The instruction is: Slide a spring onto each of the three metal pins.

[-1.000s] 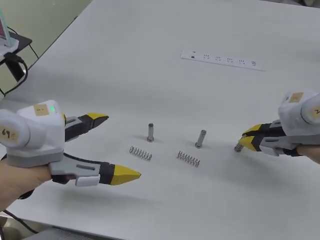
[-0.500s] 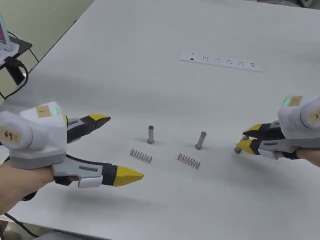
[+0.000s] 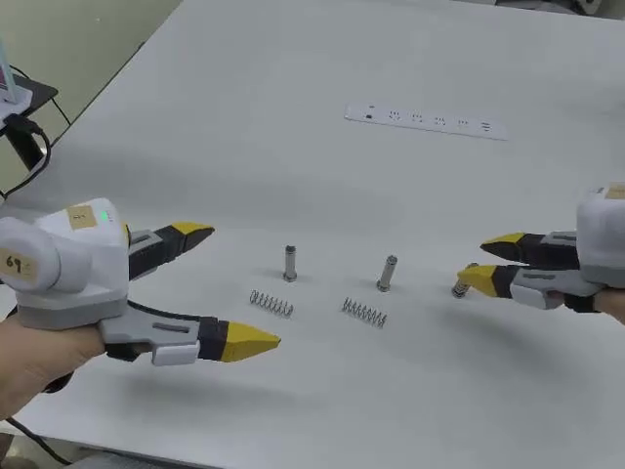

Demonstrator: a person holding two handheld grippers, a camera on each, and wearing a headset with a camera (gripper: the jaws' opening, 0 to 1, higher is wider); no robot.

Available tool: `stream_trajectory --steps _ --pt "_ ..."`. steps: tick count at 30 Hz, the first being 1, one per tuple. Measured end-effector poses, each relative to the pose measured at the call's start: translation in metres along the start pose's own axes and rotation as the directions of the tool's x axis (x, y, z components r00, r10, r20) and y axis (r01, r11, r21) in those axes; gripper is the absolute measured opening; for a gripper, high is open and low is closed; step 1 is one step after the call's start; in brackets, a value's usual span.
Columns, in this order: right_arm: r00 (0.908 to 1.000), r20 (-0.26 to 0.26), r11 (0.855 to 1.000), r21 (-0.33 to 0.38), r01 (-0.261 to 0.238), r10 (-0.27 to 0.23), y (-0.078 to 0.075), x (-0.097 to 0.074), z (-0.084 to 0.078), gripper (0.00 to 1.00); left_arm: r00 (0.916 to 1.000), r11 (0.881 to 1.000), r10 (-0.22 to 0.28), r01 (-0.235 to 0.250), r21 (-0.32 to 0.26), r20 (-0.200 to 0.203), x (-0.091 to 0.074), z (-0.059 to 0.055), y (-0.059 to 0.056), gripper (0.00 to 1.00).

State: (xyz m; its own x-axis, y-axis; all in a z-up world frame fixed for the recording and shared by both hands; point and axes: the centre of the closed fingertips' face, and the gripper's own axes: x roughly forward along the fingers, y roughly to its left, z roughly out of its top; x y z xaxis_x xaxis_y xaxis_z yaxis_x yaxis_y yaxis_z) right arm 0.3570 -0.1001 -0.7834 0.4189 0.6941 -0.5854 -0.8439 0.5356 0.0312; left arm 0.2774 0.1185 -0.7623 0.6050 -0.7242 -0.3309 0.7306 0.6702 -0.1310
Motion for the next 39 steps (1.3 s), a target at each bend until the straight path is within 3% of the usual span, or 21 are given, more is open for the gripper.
stream_trajectory --steps 7,13,25,39 --pt "0.9938 0.111 0.998 0.066 -0.007 -0.001 0.009 -0.012 0.006 0.37 1.0 1.0 -0.002 0.002 -0.002 0.007 -0.001 0.002 -0.002 0.98" --pt "0.9949 0.1 0.998 0.065 0.007 -0.014 0.01 -0.012 -0.003 0.39 0.9998 1.0 -0.011 0.011 -0.006 0.018 0.001 0.006 -0.006 0.98" --pt "0.9873 0.152 0.992 0.121 0.026 -0.044 0.016 -0.024 -0.014 0.42 0.9998 1.0 -0.02 0.02 -0.003 0.008 -0.001 0.004 -0.006 0.98" --pt "0.9894 0.144 0.991 0.137 -0.002 -0.017 0.029 -0.027 -0.017 0.37 0.9994 0.999 -0.032 0.032 0.0 -0.013 0.001 0.0 -0.007 0.97"
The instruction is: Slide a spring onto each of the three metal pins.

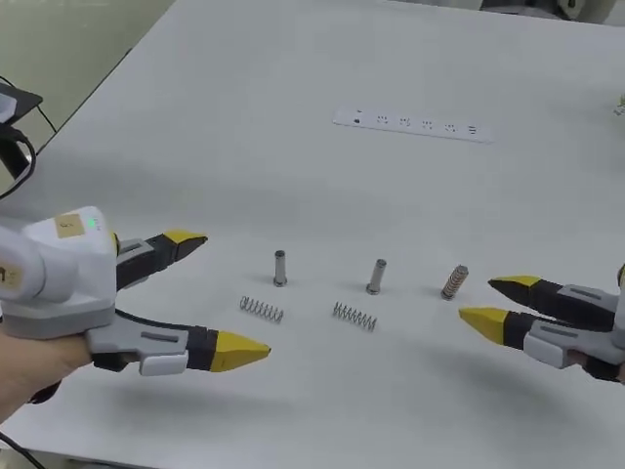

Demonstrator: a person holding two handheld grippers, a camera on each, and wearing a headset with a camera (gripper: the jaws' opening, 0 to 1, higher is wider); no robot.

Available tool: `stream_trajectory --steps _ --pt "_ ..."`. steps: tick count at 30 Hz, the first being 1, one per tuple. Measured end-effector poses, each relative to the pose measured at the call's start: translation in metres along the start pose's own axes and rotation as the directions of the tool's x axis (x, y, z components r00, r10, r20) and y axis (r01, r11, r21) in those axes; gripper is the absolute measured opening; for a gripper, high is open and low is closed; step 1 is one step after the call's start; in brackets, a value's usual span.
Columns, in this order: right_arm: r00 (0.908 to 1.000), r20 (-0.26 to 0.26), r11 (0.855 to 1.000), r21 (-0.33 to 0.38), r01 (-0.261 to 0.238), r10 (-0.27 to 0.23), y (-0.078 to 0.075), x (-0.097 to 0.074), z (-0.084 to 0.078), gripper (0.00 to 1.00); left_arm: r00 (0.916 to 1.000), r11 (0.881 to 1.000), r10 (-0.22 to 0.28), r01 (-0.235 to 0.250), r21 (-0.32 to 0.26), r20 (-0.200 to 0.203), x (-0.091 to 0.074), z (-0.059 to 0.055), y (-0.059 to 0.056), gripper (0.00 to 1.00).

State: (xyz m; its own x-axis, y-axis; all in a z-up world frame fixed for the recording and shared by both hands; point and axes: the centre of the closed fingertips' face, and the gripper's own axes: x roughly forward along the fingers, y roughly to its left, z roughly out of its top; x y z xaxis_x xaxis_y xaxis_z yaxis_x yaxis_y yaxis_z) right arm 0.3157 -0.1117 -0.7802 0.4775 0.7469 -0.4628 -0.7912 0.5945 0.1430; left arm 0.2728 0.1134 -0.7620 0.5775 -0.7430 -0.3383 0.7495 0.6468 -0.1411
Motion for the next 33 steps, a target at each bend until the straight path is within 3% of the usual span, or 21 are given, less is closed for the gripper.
stream_trajectory --steps 8,17,22,33 --pt "0.9996 -0.015 1.0 -0.012 -0.025 0.024 0.007 0.003 0.0 0.35 1.0 1.0 -0.006 0.006 -0.001 -0.003 0.0 0.002 -0.001 0.96" --pt "0.9964 -0.013 0.994 -0.076 -0.084 0.083 0.033 0.021 0.009 0.3 0.9999 1.0 -0.007 0.007 0.006 -0.012 0.001 0.0 -0.001 0.96" --pt "0.9922 -0.01 0.987 -0.106 -0.125 0.124 0.044 0.03 0.014 0.27 0.9997 1.0 -0.007 0.008 0.01 -0.025 0.001 -0.003 -0.001 0.95" --pt "0.9783 -0.057 0.969 -0.139 -0.205 0.199 0.07 0.062 0.013 0.26 0.9997 1.0 -0.004 0.005 0.01 -0.024 0.0 -0.002 0.0 0.95"
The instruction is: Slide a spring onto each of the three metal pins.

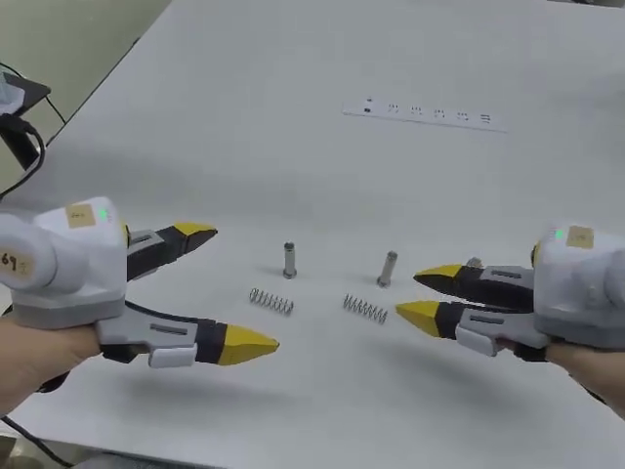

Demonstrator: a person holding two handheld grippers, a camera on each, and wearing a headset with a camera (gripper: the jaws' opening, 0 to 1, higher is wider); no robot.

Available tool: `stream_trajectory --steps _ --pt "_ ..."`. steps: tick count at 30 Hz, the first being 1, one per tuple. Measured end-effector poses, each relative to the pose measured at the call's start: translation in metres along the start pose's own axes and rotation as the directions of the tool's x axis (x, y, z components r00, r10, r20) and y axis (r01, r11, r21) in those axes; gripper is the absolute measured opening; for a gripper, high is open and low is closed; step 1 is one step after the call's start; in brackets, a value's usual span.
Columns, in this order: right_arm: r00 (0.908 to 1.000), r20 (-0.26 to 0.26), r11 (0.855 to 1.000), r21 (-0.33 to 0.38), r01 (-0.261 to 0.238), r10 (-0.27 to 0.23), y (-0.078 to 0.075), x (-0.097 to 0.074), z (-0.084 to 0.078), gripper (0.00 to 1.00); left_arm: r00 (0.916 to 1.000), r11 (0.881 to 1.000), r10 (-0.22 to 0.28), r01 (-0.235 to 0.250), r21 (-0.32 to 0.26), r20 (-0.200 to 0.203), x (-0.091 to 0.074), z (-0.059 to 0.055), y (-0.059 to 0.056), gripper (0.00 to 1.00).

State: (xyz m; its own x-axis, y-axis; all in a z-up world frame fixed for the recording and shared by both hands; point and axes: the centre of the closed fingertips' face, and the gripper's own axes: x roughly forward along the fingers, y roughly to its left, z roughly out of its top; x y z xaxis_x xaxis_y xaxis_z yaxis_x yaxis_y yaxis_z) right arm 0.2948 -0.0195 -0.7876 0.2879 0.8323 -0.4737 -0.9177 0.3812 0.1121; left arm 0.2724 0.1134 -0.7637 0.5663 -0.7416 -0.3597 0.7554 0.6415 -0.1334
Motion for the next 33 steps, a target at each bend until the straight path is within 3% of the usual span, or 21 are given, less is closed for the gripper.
stream_trajectory --steps 5,12,33 --pt "0.9988 -0.041 1.0 -0.011 -0.029 0.028 0.007 0.02 -0.011 0.25 1.0 1.0 -0.004 0.004 0.004 -0.008 0.0 -0.002 -0.001 0.95" --pt "0.996 -0.089 0.999 -0.043 -0.017 0.013 0.004 0.032 -0.022 0.19 0.9999 1.0 -0.001 0.001 0.005 -0.014 -0.002 -0.004 0.001 0.94" --pt "0.9897 -0.143 0.999 -0.036 -0.013 0.008 0.0 0.049 -0.041 0.18 0.9999 1.0 -0.011 0.011 0.023 -0.012 -0.005 0.001 -0.006 0.92"
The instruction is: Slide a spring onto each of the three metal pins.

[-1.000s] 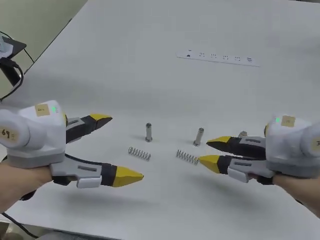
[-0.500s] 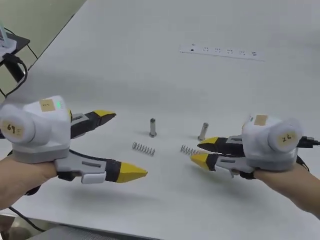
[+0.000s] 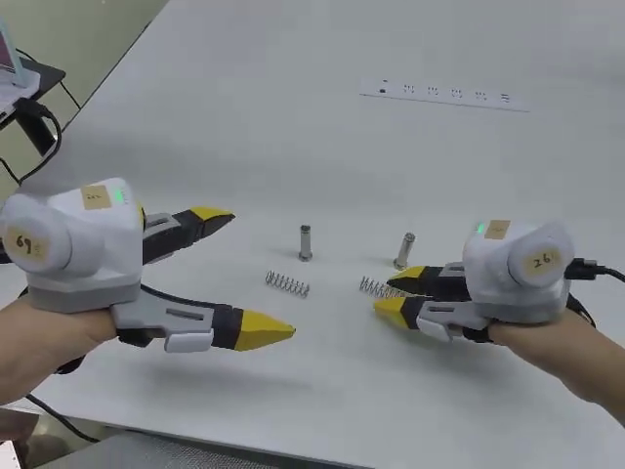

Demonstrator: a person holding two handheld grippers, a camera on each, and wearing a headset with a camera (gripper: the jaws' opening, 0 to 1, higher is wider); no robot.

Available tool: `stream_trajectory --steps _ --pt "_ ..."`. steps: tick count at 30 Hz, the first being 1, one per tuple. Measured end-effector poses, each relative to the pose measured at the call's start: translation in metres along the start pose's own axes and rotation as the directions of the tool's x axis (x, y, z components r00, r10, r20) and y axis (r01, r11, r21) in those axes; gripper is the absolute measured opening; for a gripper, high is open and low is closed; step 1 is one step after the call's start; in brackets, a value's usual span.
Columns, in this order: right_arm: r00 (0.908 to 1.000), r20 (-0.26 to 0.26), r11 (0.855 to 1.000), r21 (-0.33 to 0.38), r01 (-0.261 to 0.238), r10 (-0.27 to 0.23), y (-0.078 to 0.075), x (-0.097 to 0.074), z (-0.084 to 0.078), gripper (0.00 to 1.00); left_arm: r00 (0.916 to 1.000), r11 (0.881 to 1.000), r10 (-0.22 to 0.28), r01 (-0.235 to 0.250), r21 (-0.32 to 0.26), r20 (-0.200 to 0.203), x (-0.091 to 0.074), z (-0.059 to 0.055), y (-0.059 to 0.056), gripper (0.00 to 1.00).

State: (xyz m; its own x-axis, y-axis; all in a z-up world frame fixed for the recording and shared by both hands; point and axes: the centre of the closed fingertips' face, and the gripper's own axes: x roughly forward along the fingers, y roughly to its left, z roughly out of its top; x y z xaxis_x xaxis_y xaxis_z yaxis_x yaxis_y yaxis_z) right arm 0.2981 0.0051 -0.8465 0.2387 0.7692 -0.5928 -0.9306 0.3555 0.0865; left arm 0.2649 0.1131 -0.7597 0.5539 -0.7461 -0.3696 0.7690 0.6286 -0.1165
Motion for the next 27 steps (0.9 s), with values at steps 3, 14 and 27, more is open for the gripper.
stream_trajectory --steps 3,14,27 --pt "1.0 -0.003 1.0 -0.017 0.009 -0.009 -0.001 0.0 -0.002 0.15 1.0 1.0 -0.001 0.001 -0.002 0.003 -0.001 0.001 -0.001 0.92" --pt "0.9998 -0.019 0.998 -0.055 -0.01 0.009 0.0 -0.008 0.001 0.08 0.9998 1.0 -0.016 0.016 -0.002 0.009 -0.002 0.004 -0.01 0.9" --pt "0.9984 0.007 0.99 -0.133 -0.055 0.056 0.013 -0.049 0.024 0.08 0.9932 0.993 -0.116 0.116 0.008 0.016 0.009 0.012 -0.03 0.79"
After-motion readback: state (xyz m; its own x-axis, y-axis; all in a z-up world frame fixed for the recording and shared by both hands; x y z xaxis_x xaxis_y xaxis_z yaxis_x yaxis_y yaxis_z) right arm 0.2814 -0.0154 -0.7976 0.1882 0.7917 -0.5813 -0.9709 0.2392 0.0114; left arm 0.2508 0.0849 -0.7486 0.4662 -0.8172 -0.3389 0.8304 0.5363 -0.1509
